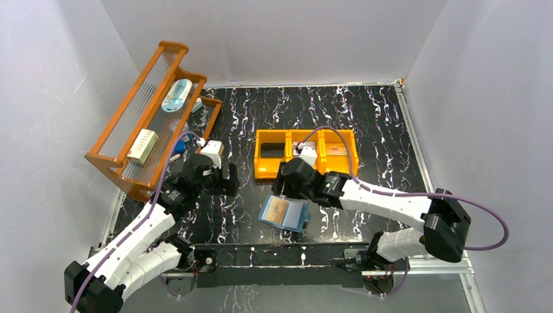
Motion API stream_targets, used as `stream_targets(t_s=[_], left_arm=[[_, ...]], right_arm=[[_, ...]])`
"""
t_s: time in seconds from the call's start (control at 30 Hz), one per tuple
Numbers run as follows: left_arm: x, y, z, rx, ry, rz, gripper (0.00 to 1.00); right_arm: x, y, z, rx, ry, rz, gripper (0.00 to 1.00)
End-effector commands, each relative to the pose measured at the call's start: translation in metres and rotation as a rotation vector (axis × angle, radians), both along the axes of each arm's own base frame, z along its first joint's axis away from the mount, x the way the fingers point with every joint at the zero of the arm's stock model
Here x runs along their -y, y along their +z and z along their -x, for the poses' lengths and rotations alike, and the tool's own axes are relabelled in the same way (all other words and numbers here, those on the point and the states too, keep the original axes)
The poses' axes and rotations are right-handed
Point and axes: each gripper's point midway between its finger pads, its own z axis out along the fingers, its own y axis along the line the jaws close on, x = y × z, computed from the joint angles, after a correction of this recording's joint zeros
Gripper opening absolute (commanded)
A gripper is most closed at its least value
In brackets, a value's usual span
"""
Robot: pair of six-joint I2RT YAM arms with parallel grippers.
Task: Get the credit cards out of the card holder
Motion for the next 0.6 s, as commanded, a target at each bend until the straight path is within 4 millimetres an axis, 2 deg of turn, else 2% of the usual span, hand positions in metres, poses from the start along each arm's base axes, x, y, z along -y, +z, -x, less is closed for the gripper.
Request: stream_targets(t_s=[0.0, 0.1, 0.2, 0.37, 0.57], left_arm=[[-0.004, 0.008, -0.003, 0.018, 0.019, -0.012, 0.98], [-0.001, 0.005, -0.002, 0.006, 0.001, -0.012, 0.98], [0.006, 0.001, 0.001, -0.018, -0.033, 0.004, 0.98], [0.030, -0.010, 0.012, -0.108, -0.159, 0.057, 0.95], [0.062, -0.020, 0.034, -0.269, -0.245, 0.206, 0.81]], right_arm=[[0.005, -0.005, 0.011, 0.021, -0.221, 0.006, 0.67], [-0.008, -0.023, 0.030, -0.041, -0.164, -0.031, 0.63], [-0.015, -0.037, 0.041, -0.094, -0.135, -0.077, 0.58], [-0.011, -0.037, 0.046, -0.094, -0.132, -0.141, 0.54], [-0.006, -0.045, 0.061, -0.144, -0.108, -0.254, 0.49]])
